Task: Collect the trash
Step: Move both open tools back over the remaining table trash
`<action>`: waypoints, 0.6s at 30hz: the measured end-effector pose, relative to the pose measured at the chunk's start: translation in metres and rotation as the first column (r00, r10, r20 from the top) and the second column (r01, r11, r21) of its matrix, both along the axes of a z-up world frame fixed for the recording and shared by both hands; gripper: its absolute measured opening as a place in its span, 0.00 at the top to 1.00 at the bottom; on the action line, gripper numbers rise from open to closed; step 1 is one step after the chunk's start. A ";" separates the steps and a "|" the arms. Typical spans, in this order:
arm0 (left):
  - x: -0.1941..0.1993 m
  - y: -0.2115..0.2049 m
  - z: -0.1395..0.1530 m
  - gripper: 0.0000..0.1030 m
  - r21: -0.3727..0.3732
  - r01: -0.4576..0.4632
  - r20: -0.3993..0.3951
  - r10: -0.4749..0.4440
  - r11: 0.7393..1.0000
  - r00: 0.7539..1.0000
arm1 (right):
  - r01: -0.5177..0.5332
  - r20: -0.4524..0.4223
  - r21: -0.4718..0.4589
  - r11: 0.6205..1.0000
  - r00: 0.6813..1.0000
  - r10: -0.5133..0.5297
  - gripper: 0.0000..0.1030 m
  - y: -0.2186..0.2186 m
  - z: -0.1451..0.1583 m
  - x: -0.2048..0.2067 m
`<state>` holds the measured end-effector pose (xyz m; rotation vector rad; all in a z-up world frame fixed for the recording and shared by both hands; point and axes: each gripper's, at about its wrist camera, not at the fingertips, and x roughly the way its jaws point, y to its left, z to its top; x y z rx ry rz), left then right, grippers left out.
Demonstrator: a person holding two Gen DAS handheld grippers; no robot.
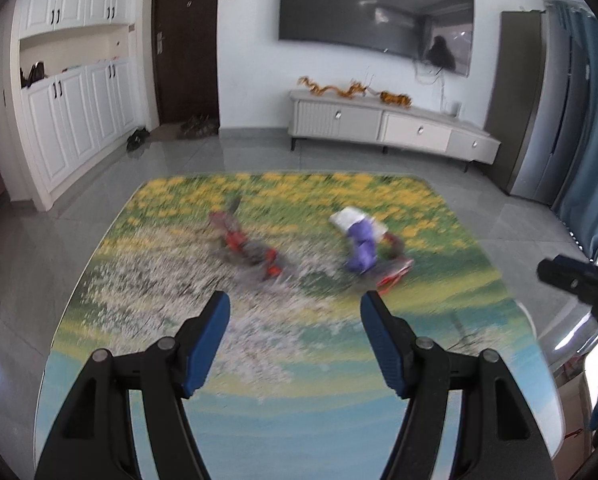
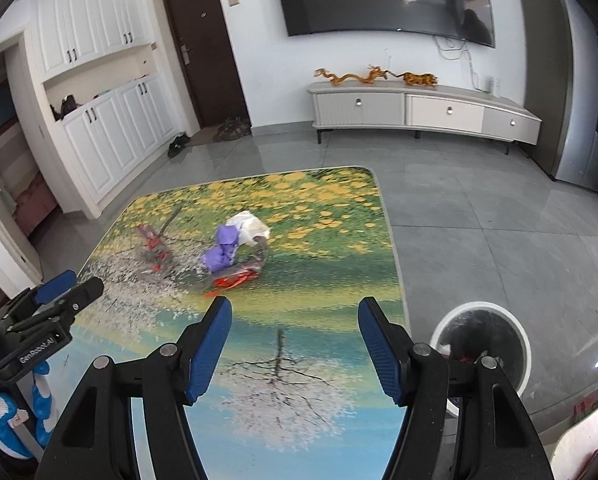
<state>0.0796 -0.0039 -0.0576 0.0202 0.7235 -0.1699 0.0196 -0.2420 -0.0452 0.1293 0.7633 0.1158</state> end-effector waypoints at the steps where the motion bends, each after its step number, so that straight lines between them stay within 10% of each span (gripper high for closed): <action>1: 0.003 0.006 -0.007 0.36 0.000 -0.011 -0.019 0.011 1.000 1.000 | -0.010 -0.007 -0.001 1.000 1.000 0.010 0.38 0.002 -0.002 0.003; 18: 0.071 0.050 -0.048 0.36 -0.050 -0.091 -0.143 0.083 0.995 0.986 | -0.161 -0.097 0.066 0.985 0.981 0.167 0.38 0.033 -0.054 0.096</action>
